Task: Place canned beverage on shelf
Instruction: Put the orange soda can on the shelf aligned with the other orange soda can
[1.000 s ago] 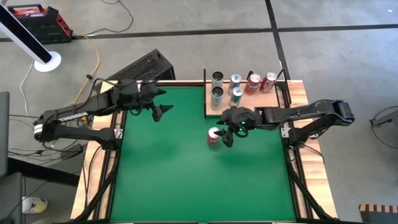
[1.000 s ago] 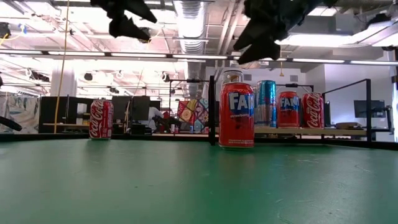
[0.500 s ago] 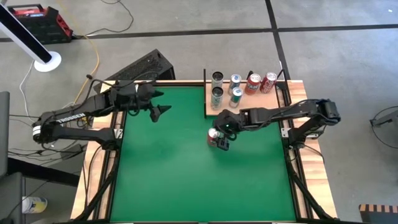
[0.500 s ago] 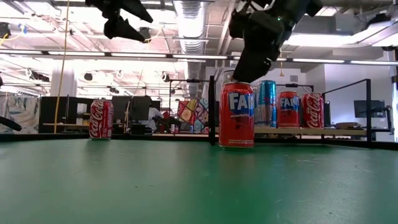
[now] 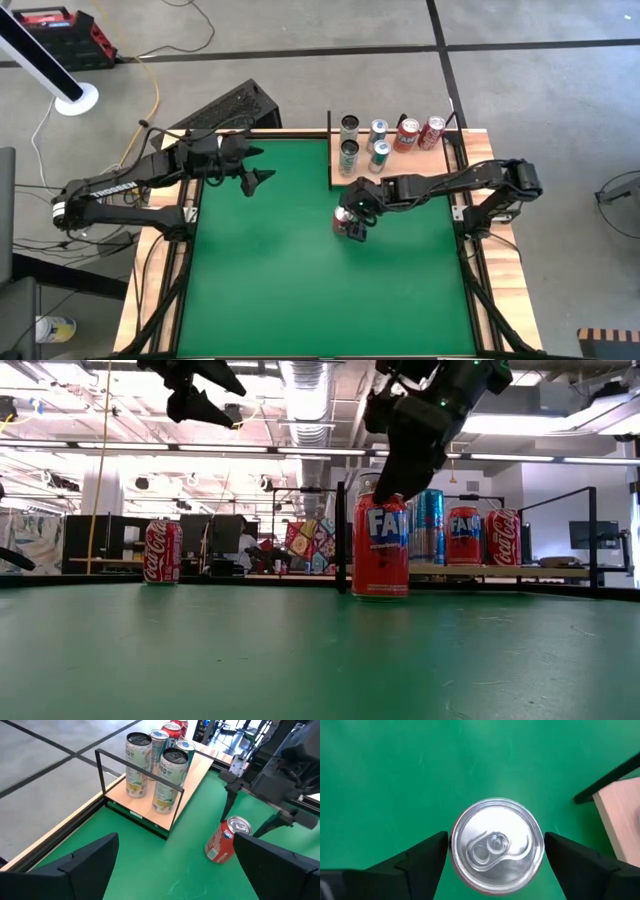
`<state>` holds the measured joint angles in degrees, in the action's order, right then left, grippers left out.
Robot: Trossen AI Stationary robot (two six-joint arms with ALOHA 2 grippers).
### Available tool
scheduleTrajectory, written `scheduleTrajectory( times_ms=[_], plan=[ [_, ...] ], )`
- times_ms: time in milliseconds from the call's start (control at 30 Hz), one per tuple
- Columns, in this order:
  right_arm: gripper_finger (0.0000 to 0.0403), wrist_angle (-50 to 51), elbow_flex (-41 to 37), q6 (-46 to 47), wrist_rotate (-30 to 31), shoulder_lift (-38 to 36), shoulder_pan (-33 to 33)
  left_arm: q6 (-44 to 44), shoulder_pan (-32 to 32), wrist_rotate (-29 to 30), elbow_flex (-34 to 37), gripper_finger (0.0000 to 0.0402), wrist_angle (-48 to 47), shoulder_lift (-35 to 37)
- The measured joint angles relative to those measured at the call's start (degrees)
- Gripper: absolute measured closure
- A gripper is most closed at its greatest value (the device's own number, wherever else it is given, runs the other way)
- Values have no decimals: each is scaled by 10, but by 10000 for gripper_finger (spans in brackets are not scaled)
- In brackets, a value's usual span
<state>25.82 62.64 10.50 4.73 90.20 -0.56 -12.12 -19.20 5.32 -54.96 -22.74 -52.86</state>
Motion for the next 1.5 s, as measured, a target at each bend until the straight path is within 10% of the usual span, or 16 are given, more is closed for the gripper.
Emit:
scheduleTrajectory(
  times_ms=[367, 867, 1233, 1500],
  plan=[
    [111, 19, -3, 55, 17, -19, 1, 0, 0, 0, 0, 25, 0, 0],
    [113, 322, -14, 152, 113, -296, -9, 12, 0, 1, 0, 25, 3, 0],
    [113, 293, -85, 82, 149, -391, -174, 17, 0, 3, -1, 25, 11, 24],
    [112, 203, -115, -52, 53, -368, -327, 3, 0, 5, -1, 25, 7, 34]
  ],
)
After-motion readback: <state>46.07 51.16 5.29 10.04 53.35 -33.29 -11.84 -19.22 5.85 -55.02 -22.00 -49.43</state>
